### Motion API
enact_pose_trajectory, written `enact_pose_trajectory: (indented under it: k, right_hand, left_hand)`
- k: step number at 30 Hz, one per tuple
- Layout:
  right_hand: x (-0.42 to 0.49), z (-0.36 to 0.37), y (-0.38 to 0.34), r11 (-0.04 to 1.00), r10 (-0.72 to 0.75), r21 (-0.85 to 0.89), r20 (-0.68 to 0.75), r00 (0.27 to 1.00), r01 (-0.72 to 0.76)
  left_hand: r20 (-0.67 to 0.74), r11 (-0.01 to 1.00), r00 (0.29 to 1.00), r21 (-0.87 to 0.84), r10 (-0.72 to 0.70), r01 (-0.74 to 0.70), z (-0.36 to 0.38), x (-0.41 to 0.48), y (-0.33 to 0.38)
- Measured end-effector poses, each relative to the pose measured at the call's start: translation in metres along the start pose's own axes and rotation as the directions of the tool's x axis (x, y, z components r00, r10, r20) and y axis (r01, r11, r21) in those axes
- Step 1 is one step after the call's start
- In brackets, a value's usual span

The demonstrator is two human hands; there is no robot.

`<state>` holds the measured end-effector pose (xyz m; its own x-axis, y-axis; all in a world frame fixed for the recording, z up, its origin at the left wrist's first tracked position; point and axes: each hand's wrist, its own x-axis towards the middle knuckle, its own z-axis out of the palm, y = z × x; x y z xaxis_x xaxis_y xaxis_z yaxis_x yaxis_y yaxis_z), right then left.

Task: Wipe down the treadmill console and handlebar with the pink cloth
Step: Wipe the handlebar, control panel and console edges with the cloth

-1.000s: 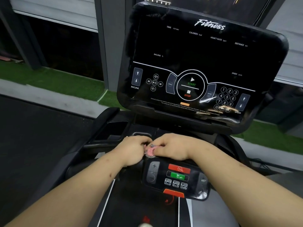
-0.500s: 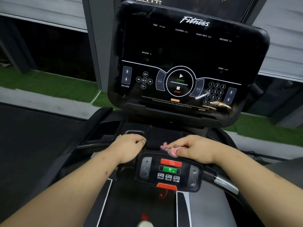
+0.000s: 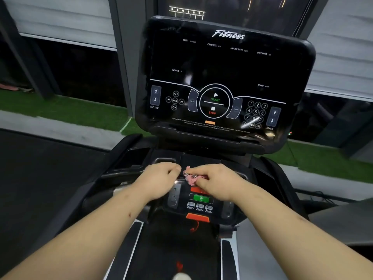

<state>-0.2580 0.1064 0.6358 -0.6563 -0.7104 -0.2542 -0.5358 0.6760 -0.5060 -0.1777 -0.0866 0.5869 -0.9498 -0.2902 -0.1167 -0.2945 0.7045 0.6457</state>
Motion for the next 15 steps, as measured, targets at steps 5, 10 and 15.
enact_pose_trajectory:
  k: [5,10,15]
  right_hand:
    - [-0.016,0.011,0.008,0.996,-0.074,-0.064,-0.129,0.989,0.067]
    - [-0.037,0.020,0.018,0.992,-0.080,-0.115,-0.256,0.963,0.052]
    - [-0.057,0.044,0.038,0.979,-0.111,-0.201,-0.412,0.905,0.028]
  left_hand:
    - [0.023,0.974,0.995,0.206,0.095,-0.097,0.014,-0.016,0.014]
    - [-0.028,0.945,0.985,0.287,0.170,-0.155,0.017,-0.035,0.016]
    - [-0.063,0.890,0.962,0.398,0.268,-0.222,0.026,-0.062,0.011]
